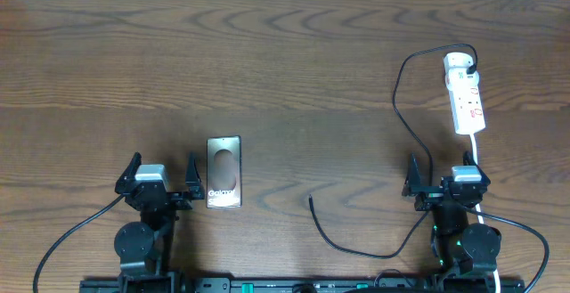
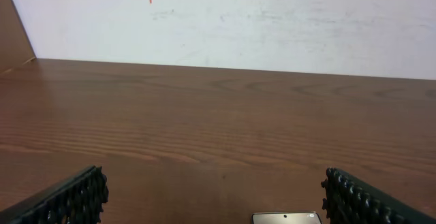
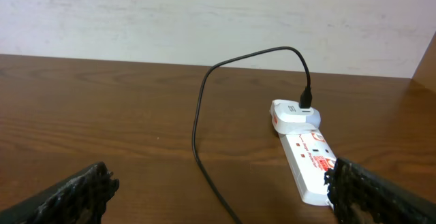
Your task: Plug charger to phone and switch on socket
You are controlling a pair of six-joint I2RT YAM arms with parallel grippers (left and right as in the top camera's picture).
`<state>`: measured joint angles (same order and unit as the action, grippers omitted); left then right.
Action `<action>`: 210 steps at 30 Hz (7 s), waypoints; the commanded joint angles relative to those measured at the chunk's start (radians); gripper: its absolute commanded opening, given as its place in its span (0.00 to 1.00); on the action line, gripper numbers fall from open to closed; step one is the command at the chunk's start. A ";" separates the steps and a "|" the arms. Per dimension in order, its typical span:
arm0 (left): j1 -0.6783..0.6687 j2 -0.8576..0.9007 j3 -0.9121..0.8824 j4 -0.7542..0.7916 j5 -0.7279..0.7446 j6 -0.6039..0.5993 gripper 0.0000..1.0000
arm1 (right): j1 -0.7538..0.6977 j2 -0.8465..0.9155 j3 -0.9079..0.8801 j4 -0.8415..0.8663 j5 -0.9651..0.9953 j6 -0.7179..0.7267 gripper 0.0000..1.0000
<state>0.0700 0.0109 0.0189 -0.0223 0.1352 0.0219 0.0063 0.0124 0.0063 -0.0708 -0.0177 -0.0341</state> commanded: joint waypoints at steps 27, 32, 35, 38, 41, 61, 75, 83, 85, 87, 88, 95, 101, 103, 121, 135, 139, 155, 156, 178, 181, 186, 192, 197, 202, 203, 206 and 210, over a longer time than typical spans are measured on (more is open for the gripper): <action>-0.003 0.000 -0.015 -0.037 0.006 -0.005 0.99 | 0.008 -0.006 -0.001 -0.005 0.012 -0.008 0.99; -0.003 0.000 -0.015 -0.037 0.006 -0.005 0.99 | 0.008 -0.006 -0.001 -0.005 0.012 -0.008 0.99; -0.003 0.000 -0.015 -0.037 0.006 -0.005 0.99 | 0.008 -0.006 -0.001 -0.005 0.012 -0.008 0.99; -0.003 0.000 -0.015 -0.037 0.006 -0.005 0.99 | 0.008 -0.006 -0.001 -0.005 0.012 -0.008 0.99; -0.003 0.000 -0.015 -0.037 0.006 -0.005 0.99 | 0.008 -0.006 -0.001 -0.005 0.012 -0.008 0.99; -0.003 0.000 -0.015 -0.037 0.006 -0.005 0.99 | 0.008 -0.006 -0.001 -0.005 0.012 -0.008 0.99; -0.003 0.000 -0.015 -0.037 0.006 -0.005 0.99 | 0.008 -0.006 -0.001 -0.005 0.012 -0.008 0.99; -0.003 0.000 -0.015 -0.037 0.005 -0.005 0.99 | 0.008 -0.006 -0.001 -0.005 0.012 -0.008 0.99; -0.003 0.000 -0.015 -0.037 0.005 -0.005 0.99 | 0.008 -0.006 -0.001 -0.005 0.012 -0.008 0.99; -0.003 0.000 -0.015 -0.037 0.006 -0.005 0.99 | 0.008 -0.006 -0.001 -0.005 0.012 -0.008 0.99; -0.003 0.000 -0.015 -0.037 0.006 -0.005 0.99 | 0.008 -0.006 -0.001 -0.005 0.012 -0.008 0.99; -0.003 0.000 -0.004 -0.003 0.056 -0.029 0.99 | 0.008 -0.006 -0.001 -0.005 0.012 -0.008 0.99; -0.003 0.034 0.133 -0.001 0.063 -0.080 0.99 | 0.008 -0.006 -0.001 -0.005 0.012 -0.008 0.99; -0.003 0.100 0.218 -0.015 0.063 -0.080 1.00 | 0.008 -0.006 -0.001 -0.005 0.012 -0.008 0.99; -0.003 1.355 1.497 -1.114 0.146 -0.100 1.00 | 0.008 0.003 -0.001 -0.005 0.012 -0.008 0.99; -0.123 1.653 1.450 -1.188 -0.048 -0.164 1.00 | 0.008 0.003 -0.001 -0.005 0.012 -0.008 0.99; -0.251 1.607 1.365 -1.094 -0.105 -0.219 1.00 | 0.008 0.003 -0.001 -0.005 0.012 -0.008 0.99; -0.314 1.352 0.944 -0.834 -0.015 -0.342 1.00 | 0.008 0.003 -0.001 -0.005 0.012 -0.008 0.99; -0.314 1.357 0.923 -0.813 -0.014 -0.342 1.00 | 0.008 0.003 -0.001 -0.005 0.012 -0.008 0.99; -0.314 1.652 0.882 -0.659 0.010 -0.341 1.00 | 0.008 0.003 -0.001 -0.005 0.012 -0.008 0.99; -0.314 1.677 0.882 -0.649 0.010 -0.338 1.00 | 0.008 0.003 -0.001 -0.005 0.012 -0.008 0.99; -0.314 1.686 0.882 -0.640 0.010 -0.337 1.00 | 0.008 0.003 -0.001 -0.005 0.012 -0.008 0.99; -0.314 1.686 0.882 -0.637 -0.023 -0.336 1.00 | 0.008 0.003 -0.001 -0.005 0.012 -0.008 0.99; -0.314 1.686 0.882 -0.637 -0.072 -0.296 1.00 | 0.008 0.003 -0.001 -0.005 0.012 -0.008 0.99; -0.314 1.686 0.882 -0.628 -0.073 -0.288 1.00 | 0.008 0.003 -0.001 -0.005 0.012 -0.008 0.99; -0.314 1.686 0.882 -0.627 -0.072 -0.288 1.00 | 0.008 0.003 -0.001 -0.005 0.012 -0.008 0.99; -0.314 1.686 0.882 -0.626 -0.072 -0.288 1.00 | 0.008 0.003 -0.001 -0.005 0.012 -0.008 0.99; -0.323 1.686 0.882 -0.627 -0.072 -0.288 1.00 | 0.008 0.003 -0.001 -0.005 0.012 -0.008 0.99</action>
<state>-0.2436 1.6917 0.9047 -0.6487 0.0898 -0.2832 0.0063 0.0177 0.0063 -0.0708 -0.0074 -0.0345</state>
